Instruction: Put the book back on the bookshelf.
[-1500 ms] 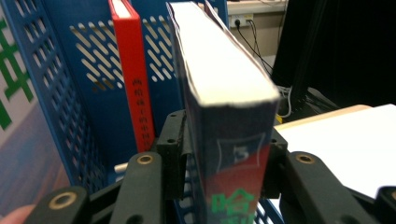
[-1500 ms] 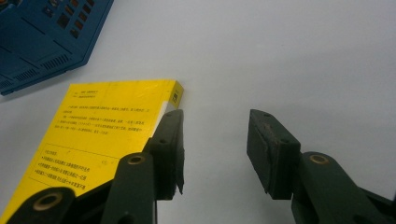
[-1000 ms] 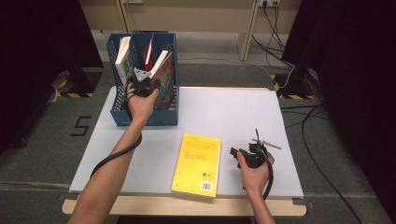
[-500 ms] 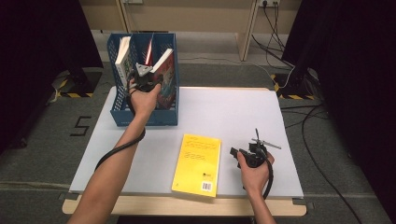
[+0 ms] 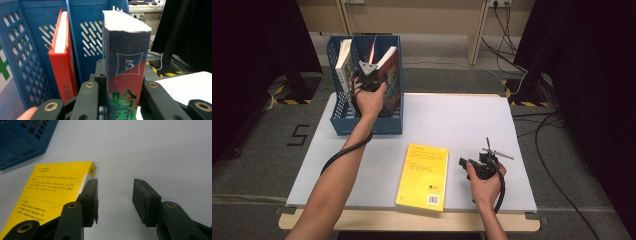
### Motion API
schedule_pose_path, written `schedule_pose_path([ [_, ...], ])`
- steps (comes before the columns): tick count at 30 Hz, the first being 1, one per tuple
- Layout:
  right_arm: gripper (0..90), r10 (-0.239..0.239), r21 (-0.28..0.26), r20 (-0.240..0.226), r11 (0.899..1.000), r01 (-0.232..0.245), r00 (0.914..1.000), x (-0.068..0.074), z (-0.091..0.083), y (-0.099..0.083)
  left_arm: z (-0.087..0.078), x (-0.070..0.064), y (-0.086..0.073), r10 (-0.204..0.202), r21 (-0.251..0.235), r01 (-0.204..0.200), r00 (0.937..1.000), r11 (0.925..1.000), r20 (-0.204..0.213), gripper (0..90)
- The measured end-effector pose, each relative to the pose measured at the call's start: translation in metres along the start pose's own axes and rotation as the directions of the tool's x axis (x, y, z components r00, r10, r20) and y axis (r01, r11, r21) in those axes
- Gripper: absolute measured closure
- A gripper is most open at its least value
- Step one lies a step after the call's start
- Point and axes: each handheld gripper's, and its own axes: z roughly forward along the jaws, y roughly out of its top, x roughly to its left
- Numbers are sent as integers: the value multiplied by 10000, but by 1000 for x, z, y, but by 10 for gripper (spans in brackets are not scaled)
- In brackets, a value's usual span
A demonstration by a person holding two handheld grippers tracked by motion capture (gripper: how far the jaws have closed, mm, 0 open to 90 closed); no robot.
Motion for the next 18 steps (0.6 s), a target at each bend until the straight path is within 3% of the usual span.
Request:
schedule_pose_path([
  [6, 565, 75, -20, -13, 10000, -75, 10000, 0, 0, 0, 9, -2, 2, 39, -252, -47, 9995, 9997, -310, 743],
  [11, 565, 1, -18, 8, 10000, -1, 10000, -1, -1, 1, 18, -5, -7, 44, -156, -51, 9988, 9999, -478, 742],
  [12, 565, 93, -18, -48, 10000, -93, 9999, -1, -1, 1, 18, -6, -9, 6, -315, -21, 9989, 9995, -478, 742],
  [18, 564, 50, -58, -20, 10000, -50, 10000, -2, -1, 1, 17, -7, -13, 434, -395, -464, 9965, 9981, -720, 736],
])
